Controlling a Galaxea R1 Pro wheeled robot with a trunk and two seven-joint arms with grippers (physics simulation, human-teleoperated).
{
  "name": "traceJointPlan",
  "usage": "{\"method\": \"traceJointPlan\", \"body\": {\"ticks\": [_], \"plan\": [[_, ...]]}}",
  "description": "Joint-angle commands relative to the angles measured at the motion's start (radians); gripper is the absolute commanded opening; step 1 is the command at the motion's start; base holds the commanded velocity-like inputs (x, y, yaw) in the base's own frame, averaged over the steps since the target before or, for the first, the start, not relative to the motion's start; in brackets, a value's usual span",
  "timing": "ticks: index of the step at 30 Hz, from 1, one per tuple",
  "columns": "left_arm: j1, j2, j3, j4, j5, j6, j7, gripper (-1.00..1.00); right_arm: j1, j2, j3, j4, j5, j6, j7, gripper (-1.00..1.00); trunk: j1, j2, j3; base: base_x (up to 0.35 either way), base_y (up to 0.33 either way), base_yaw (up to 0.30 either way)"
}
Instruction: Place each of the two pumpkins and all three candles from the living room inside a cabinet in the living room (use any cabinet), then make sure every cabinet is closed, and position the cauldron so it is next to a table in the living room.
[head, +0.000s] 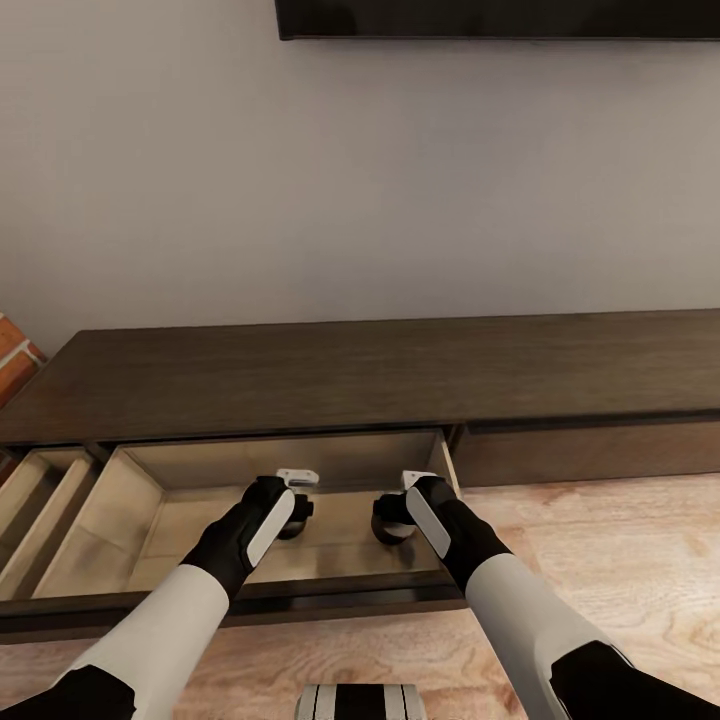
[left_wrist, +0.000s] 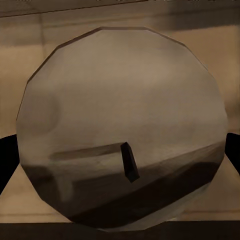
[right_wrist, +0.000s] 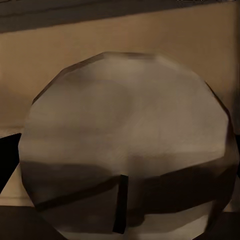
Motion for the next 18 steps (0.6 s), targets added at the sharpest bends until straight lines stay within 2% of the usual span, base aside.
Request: {"method": "traceJointPlan", "body": {"ticks": [1, 5, 14, 18], "plan": [[-0.001, 0.001, -0.003, -0.001, 0.01, 0.002, 0.01, -1.0, 0.0, 0.0, 0.002, -0.001, -0.01, 0.002, -0.009, -1.0, 0.0, 0.0, -0.001, 0.0, 0.0, 0.0], [-0.001, 0.001, -0.003, -0.001, 0.01, 0.002, 0.01, -1.0, 0.0, 0.0, 0.002, -0.001, -0.01, 0.002, -0.008, -1.0, 0.0, 0.0, -0.001, 0.0, 0.0, 0.0], [-0.001, 0.001, -0.004, -0.001, 0.01, 0.002, 0.01, -1.0, 0.0, 0.0, 0.002, -0.001, -0.01, 0.002, -0.009, -1.0, 0.004, -0.002, -0.036, 0.0, 0.0, 0.0], [-0.001, 0.001, -0.011, -0.001, 0.01, 0.002, 0.01, -1.0, 0.0, 0.0, 0.002, -0.001, -0.01, 0.002, -0.009, -1.0, 0.004, -0.002, -0.036, 0.0, 0.0, 0.0]]}}
